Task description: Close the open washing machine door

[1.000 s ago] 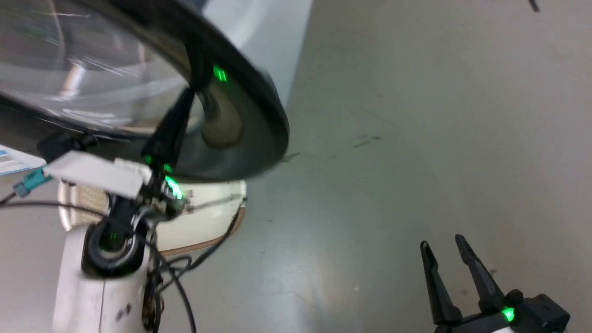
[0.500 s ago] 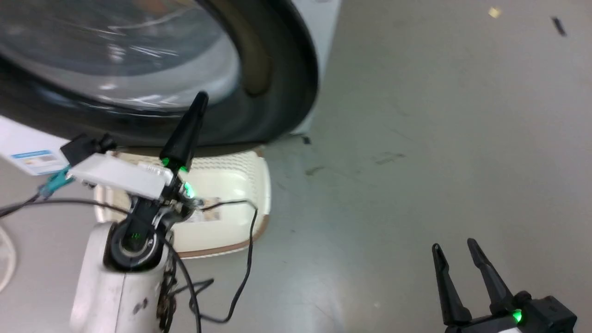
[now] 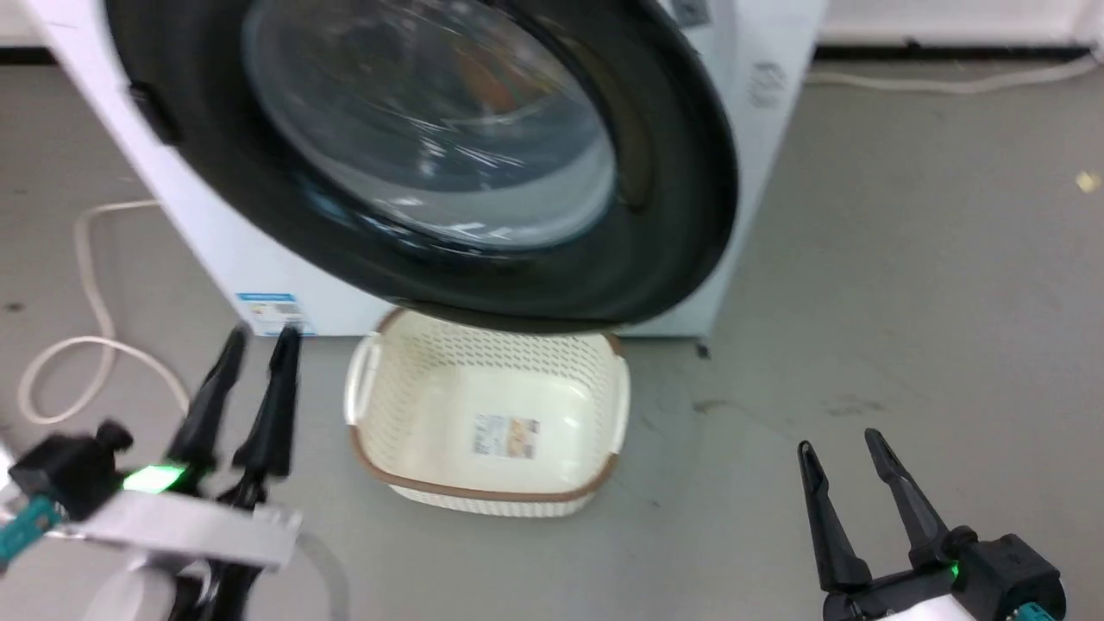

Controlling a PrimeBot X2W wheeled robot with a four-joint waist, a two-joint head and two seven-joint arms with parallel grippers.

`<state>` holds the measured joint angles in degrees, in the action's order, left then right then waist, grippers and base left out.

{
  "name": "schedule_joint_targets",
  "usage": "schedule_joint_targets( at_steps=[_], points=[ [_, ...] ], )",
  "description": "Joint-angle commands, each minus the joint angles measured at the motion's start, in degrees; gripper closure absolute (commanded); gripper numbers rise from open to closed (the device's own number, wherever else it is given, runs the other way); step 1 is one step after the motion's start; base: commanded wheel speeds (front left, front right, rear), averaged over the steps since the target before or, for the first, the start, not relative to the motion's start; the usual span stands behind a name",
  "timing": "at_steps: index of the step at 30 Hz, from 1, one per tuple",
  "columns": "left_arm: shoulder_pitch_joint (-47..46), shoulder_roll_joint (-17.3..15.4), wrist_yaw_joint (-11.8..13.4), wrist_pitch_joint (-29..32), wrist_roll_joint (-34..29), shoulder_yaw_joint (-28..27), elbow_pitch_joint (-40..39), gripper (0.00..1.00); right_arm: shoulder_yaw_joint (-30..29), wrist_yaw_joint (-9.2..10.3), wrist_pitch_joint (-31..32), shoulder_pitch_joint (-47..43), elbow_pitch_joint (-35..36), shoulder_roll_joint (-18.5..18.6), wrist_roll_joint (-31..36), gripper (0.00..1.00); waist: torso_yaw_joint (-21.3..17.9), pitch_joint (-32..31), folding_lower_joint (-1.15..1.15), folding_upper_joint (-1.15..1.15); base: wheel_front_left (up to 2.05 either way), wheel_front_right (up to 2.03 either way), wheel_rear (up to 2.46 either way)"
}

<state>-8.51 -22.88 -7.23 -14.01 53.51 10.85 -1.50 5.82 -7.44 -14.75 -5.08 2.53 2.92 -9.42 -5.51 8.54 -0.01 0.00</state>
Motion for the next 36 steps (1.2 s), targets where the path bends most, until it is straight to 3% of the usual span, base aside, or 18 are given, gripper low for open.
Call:
schedule_joint_targets(
  at_steps=[1, 7, 11, 18, 19, 20, 21, 28, 36],
  points=[
    [1.43, -1.23, -0.24, -0.79, -5.50, -0.53, 1.74, 0.00, -0.06, -0.05, -0.25, 0.48, 0.14, -0.04, 0.28, 0.00, 2.90, -2.68, 0.01, 0.00, 0.00, 0.00, 0.00],
    [6.80, 5.18, -0.24, -0.96, -26.67, -10.38, 0.01, 0.00, 0.14, -0.05, -0.25, 0.00, 1.90, -0.04, 0.67, 0.00, 5.24, -4.29, 0.01, 0.00, 0.00, 0.00, 0.00],
    [9.70, 9.24, -0.25, -0.97, -33.90, -13.56, -1.38, 0.00, 1.17, -0.05, -0.25, -0.10, 2.28, -0.04, 1.45, 0.00, 6.21, -4.60, 0.01, 0.00, 0.00, 0.00, 0.00],
    [12.06, 8.30, -0.25, -0.98, -41.55, -12.32, -0.91, 0.00, 3.87, -0.05, -0.25, 0.91, 1.49, -0.04, 3.62, 0.00, 7.31, -3.18, 0.01, 0.00, 0.00, 0.00, 0.00],
    [12.11, 8.19, -0.25, -0.98, -42.21, -12.48, -0.59, 0.00, 4.28, -0.05, -0.25, 1.34, 1.15, -0.04, 3.96, 0.15, 7.45, -2.80, 0.01, 0.00, 0.00, 0.00, 0.00],
    [12.13, 8.16, -0.25, -0.98, -42.79, -12.78, -0.29, 0.00, 4.71, -0.05, -0.25, 1.93, 0.80, -0.04, 4.58, 0.67, 7.63, -2.27, 0.01, 0.00, 0.00, 0.00, 0.00],
    [12.06, 8.15, -0.25, -0.98, -43.34, -13.05, -0.09, 0.00, 5.19, -0.05, -0.25, 2.71, 0.48, -0.04, 5.50, 1.00, 7.80, -1.76, 0.01, 0.00, 0.00, 0.00, 0.00],
    [10.10, 8.13, -0.25, -0.98, -42.64, -13.74, -0.24, 0.00, 8.68, -0.05, 3.65, 12.43, -1.44, -0.04, 10.08, 1.00, 9.52, 4.22, 0.01, 0.00, 0.00, 0.00, 0.00],
    [6.81, 6.83, -0.25, -0.98, -38.74, -12.83, -0.25, 0.00, 9.52, -0.05, 10.43, 27.75, -8.48, -0.04, 13.19, 1.00, 12.56, 10.30, 0.01, 0.00, 0.00, 0.00, 0.00]
  ],
)
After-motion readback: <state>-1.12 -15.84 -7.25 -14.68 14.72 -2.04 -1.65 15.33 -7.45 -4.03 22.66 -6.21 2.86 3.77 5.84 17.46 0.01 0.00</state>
